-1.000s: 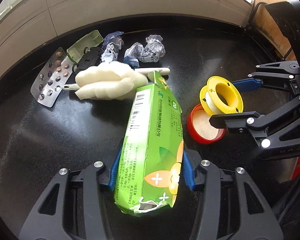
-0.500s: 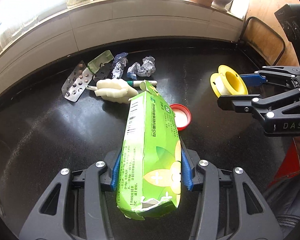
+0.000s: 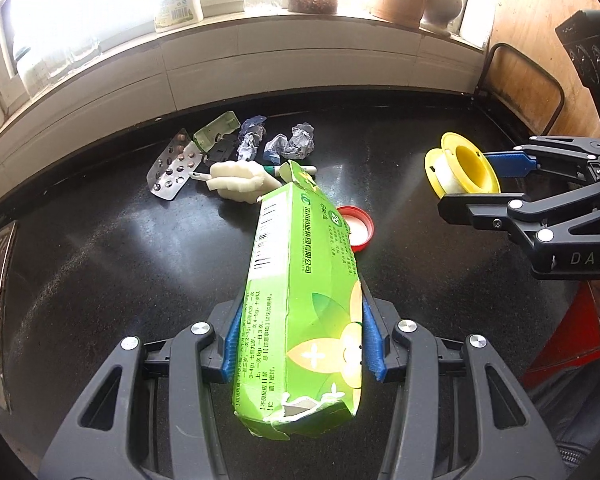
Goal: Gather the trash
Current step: 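Carry the green box and tape roll to the bin and release both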
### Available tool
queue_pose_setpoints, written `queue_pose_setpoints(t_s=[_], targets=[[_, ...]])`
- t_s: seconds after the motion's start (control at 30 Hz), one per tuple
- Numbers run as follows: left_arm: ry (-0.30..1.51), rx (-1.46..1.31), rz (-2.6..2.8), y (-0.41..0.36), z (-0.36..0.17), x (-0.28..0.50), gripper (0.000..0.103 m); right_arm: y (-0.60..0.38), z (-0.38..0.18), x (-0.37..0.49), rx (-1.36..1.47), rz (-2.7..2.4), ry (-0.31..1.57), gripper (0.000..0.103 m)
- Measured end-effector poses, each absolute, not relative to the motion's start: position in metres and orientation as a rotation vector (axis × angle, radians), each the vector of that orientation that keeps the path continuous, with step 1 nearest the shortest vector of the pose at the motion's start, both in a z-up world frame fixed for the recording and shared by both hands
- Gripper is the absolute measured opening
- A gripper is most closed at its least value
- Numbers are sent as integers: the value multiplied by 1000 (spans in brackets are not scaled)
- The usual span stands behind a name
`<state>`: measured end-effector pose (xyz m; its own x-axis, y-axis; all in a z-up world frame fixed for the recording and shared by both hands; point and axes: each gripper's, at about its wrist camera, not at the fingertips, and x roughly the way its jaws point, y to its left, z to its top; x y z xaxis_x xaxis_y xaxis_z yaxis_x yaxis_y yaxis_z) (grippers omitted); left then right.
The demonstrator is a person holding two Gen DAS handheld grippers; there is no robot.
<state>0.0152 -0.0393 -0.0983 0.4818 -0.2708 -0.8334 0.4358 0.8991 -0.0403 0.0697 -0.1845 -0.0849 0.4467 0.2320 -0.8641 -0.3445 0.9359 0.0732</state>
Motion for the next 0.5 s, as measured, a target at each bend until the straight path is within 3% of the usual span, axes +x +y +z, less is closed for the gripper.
queue_pose_setpoints(t_s=[0.2, 0.5], targets=[[955, 144, -346, -10, -85, 5, 47, -154, -73, 70, -147, 426, 1030, 56], [939, 16, -67, 94, -73, -39, 47, -45, -59, 65, -250, 666, 1006, 56]])
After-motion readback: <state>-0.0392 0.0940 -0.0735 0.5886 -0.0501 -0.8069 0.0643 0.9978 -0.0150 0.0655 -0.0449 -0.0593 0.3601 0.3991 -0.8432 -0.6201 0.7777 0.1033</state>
